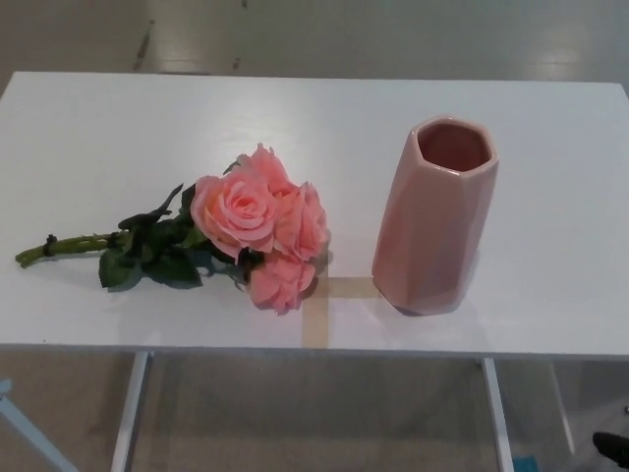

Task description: Use the left hand to pick up the rose and then lift and insert it into the pink vase.

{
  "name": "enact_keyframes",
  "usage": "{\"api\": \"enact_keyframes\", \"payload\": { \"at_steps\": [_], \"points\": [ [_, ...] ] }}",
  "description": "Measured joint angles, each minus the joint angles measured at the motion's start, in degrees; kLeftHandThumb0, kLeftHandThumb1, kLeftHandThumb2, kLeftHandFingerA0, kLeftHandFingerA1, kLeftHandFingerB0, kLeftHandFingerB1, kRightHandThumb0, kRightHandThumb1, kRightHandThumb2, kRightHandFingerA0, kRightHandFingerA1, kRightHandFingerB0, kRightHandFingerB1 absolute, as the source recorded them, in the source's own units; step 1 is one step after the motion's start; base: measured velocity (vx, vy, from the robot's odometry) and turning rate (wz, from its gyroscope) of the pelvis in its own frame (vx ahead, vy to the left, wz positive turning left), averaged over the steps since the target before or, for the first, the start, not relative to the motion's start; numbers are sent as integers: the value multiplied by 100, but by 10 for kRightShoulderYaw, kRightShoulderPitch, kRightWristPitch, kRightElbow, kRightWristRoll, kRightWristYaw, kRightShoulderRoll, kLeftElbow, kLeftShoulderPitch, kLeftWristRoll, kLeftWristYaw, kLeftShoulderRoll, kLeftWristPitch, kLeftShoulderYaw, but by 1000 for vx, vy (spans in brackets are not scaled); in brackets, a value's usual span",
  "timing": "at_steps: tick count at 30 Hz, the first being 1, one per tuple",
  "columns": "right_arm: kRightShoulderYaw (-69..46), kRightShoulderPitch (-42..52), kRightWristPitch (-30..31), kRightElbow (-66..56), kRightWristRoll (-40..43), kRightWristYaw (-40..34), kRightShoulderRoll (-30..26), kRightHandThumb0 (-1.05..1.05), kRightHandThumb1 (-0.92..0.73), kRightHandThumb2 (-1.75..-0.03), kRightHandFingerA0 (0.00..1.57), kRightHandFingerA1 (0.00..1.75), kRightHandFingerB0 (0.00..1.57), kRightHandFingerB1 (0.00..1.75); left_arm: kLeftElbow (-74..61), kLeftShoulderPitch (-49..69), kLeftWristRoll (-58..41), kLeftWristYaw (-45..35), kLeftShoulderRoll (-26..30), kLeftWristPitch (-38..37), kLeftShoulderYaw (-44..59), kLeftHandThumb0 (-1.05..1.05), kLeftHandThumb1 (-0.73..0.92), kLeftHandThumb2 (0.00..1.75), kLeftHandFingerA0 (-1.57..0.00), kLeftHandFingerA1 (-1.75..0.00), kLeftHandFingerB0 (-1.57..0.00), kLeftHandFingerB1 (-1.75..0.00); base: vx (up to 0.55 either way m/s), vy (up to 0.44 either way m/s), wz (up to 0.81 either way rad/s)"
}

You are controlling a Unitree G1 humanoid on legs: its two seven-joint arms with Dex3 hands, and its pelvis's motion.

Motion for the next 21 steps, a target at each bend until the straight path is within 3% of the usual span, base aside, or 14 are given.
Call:
{"api": "enact_keyframes", "payload": {
  "at_steps": [1,2,7,8,9,10,11,12,13,21],
  "points": [
    [5,2,0,0,-3,-4,0,-19,-59,-57,57,47,51,44,-26,19,-2,-6,0,-7,0,-43,45,64,-17,-39,-10,-32,0,0,0],
    [10,4,0,0,-7,-8,-1,-20,-59,-57,57,47,50,44,-50,36,-3,-12,0,-14,0,-26,35,88,-2,-49,0,-48,0,0,0],
    [21,6,1,0,-17,-18,-1,-20,-59,-57,57,47,49,43,-161,105,-6,-30,1,-43,0,-27,27,83,-1,-49,0,-48,0,0,0],
    [23,6,1,0,-18,-19,-1,-21,-59,-57,57,47,49,43,-188,120,-7,-33,1,-51,1,-53,37,63,-11,-38,-6,-27,0,0,0],
    [24,6,1,0,-19,-21,-1,-21,-59,-57,57,47,49,43,-211,132,-7,-36,1,-56,1,-46,43,54,-14,-32,-9,-24,0,0,0],
    [25,6,1,0,-20,-22,-1,-21,-59,-57,57,47,49,43,-240,148,-8,-38,0,-63,2,-46,43,54,-14,-32,-9,-24,0,0,0],
    [26,6,1,0,-20,-23,-1,-21,-59,-57,57,47,49,43,-262,158,-8,-40,-1,-69,4,-52,35,69,-8,-41,-1,-24,0,0,0],
    [26,6,1,1,-20,-24,-1,-20,-59,-57,57,47,49,43,-286,170,-9,-41,-2,-74,5,-60,39,66,-9,-38,-13,-15,0,0,0],
    [27,6,1,1,-20,-25,-1,-20,-59,-57,57,47,49,43,-302,178,-9,-42,-3,-78,7,-55,36,70,-3,-39,-11,-21,0,0,0],
    [29,6,1,19,-20,-27,-3,-20,-59,-57,57,47,49,43,-487,219,-25,-42,-8,-110,65,-55,36,73,-1,-26,-7,-22,0,0,0]
  ]
}}
